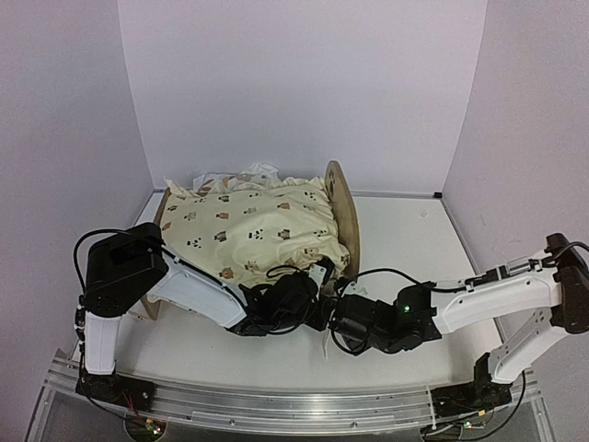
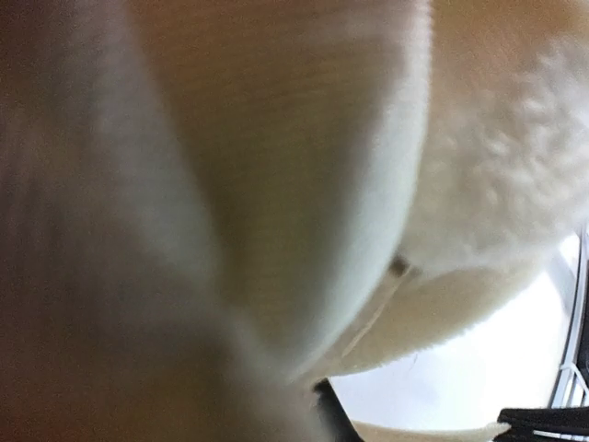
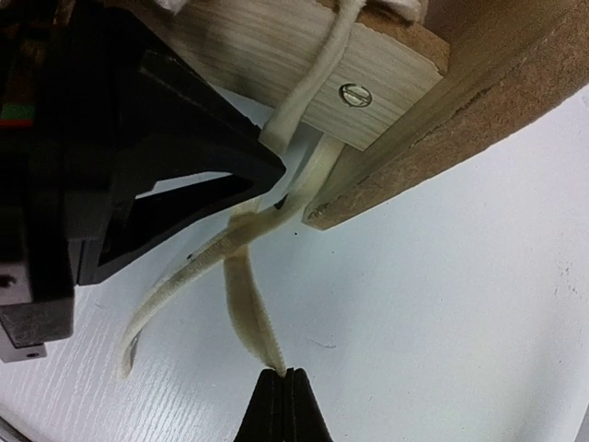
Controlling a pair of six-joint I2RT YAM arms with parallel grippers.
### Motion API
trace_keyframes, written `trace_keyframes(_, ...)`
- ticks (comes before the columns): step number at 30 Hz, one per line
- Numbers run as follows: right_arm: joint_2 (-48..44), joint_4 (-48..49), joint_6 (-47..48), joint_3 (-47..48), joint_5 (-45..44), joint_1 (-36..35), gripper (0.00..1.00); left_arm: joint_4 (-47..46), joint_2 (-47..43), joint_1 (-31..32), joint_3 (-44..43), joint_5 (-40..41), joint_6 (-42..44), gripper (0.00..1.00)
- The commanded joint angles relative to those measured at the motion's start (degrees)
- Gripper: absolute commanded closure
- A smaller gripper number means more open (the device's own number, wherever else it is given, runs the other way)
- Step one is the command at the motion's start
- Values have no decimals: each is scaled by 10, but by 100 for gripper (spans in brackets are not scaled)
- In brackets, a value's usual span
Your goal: Set up the pet bed
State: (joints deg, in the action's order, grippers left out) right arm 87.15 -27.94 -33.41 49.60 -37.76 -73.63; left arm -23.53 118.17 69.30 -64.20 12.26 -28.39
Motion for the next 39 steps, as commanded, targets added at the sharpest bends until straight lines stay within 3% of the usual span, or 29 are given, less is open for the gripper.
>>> trace_keyframes(1, -24, -4, 1, 13, -7, 3, 100, -31, 14, -8, -33, 27, 23, 86)
trace_keyframes(3, -27, -5, 2, 11, -7, 3, 100, -29, 20, -10, -39, 29, 22, 80)
trace_keyframes(6, -34, -4, 1, 9, -6, 4, 100, -15, 27, -10, -48, 39, 9, 55)
trace_keyframes(8, -38, -5, 1, 7, -6, 4, 100, -23, 27, -10, -41, 45, 1, 50)
trace_keyframes(11, -40, -5, 0, 7, -3, 4, 100, -44, 26, -11, -32, 46, 5, 58)
trace_keyframes(14, -39, -5, -1, 7, -3, 4, 100, -73, 27, -11, -22, 42, 12, 77)
trace_keyframes(19, -39, -4, -2, 6, -12, 4, 100, -120, 36, -12, -12, 27, 25, 100)
trace_keyframes(28, -36, -4, -17, 23, -7, 51, 100, -151, -5, -12, 47, 16, 17, 100)
trace_keyframes(39, 21, 3, -7, 81, 14, 83, 100, -138, -22, -12, 51, -25, 18, 100)
